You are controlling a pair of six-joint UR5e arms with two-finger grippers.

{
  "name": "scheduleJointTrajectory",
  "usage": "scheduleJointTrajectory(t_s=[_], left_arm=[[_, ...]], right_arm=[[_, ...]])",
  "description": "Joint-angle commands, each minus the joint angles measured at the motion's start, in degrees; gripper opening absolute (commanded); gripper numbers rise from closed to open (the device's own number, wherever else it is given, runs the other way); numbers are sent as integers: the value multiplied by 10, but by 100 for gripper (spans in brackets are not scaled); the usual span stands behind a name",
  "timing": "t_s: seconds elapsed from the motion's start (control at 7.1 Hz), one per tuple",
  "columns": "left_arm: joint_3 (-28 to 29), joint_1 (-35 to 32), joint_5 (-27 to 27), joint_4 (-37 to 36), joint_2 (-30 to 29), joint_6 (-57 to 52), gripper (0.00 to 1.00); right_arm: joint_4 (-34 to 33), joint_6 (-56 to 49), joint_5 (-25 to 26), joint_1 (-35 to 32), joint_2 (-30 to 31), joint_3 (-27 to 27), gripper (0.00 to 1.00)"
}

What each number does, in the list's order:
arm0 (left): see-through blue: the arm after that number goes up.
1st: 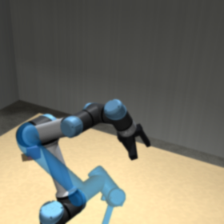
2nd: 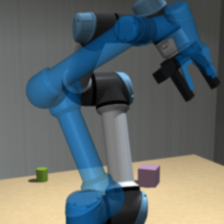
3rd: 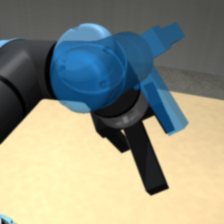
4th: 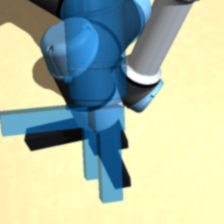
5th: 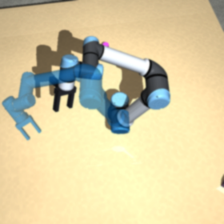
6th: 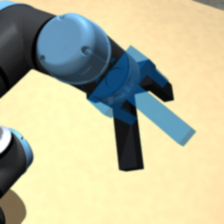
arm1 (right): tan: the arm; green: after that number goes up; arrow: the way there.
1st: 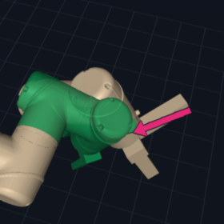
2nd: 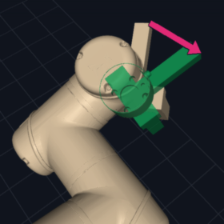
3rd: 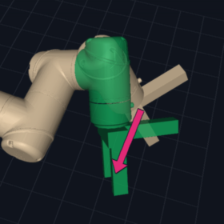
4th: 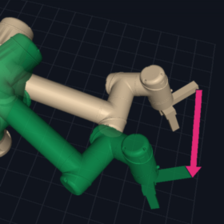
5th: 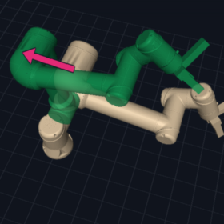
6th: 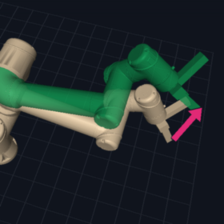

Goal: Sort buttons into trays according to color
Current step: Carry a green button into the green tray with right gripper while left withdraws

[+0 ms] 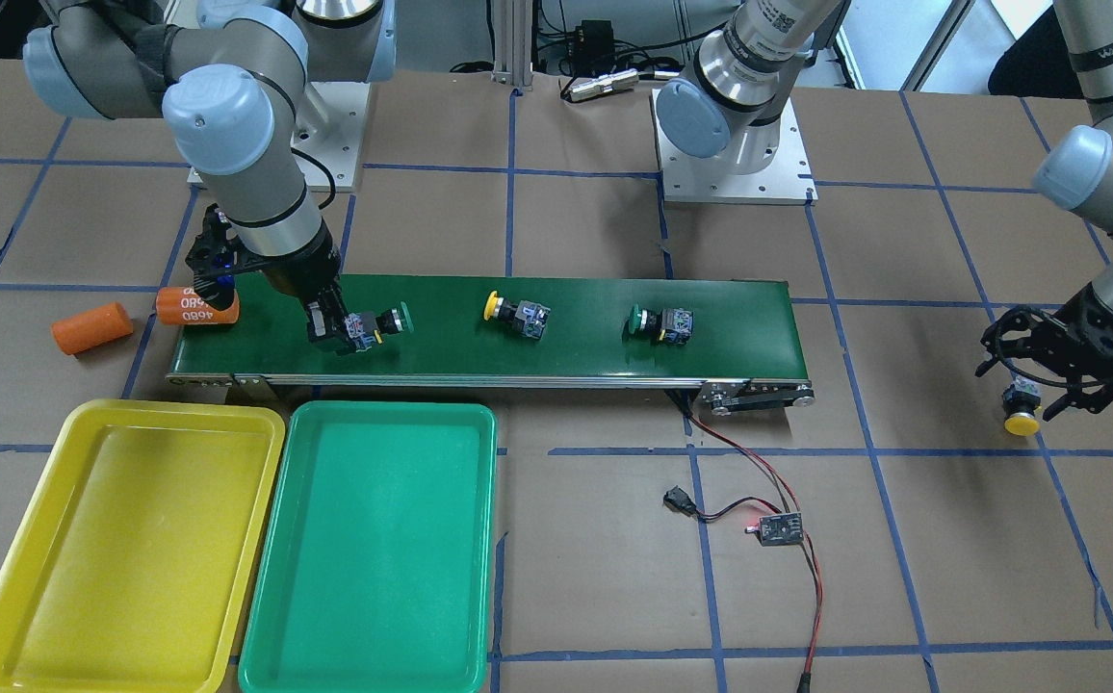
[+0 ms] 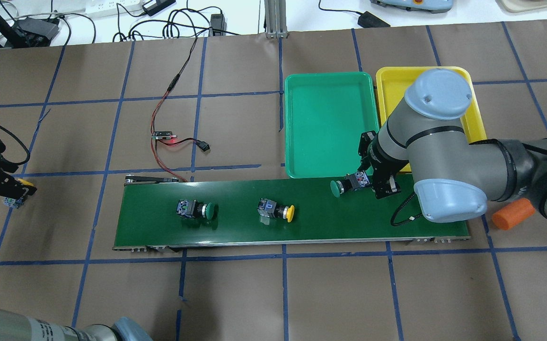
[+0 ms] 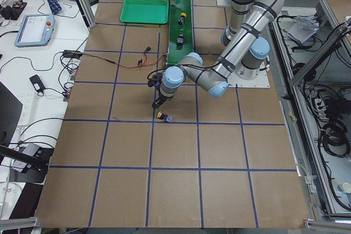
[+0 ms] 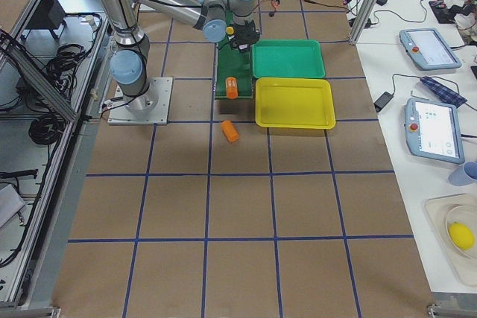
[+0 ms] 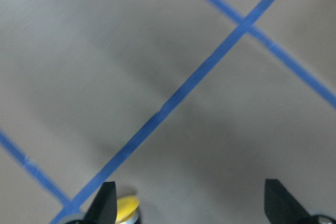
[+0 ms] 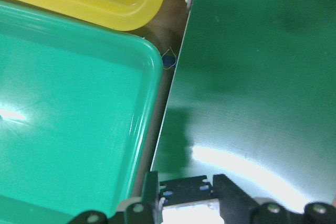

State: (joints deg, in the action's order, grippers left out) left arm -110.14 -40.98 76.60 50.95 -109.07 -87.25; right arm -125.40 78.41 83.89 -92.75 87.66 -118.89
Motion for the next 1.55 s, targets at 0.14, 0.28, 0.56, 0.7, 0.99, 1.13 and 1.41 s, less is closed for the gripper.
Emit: scheduleJointTrajectory(t_s=[0.14, 0.28, 0.56, 0.7, 0.99, 1.13, 1.41], left_arm=[[15, 37, 0, -9, -41, 60, 100], [19, 37, 1, -10, -56, 50, 95], [19, 38, 5, -17, -67, 48, 62], [20, 37, 7, -16, -63, 40, 22], [19, 28, 39, -11, -48, 23, 0], [19, 15, 37, -7, -39, 3, 0], [37, -48, 36, 83, 14, -28, 0]], right_arm=[[-16, -9, -2, 26, -83, 120, 0], [-12, -9, -2, 27, -129, 176, 0], [-37, -6, -4, 26, -187, 213, 0], [-48, -9, -8, 25, -205, 216, 0], [-95, -2, -10, 22, -221, 208, 86], [-97, -4, -10, 20, -220, 207, 100], [-86, -11, -8, 19, -203, 206, 100]])
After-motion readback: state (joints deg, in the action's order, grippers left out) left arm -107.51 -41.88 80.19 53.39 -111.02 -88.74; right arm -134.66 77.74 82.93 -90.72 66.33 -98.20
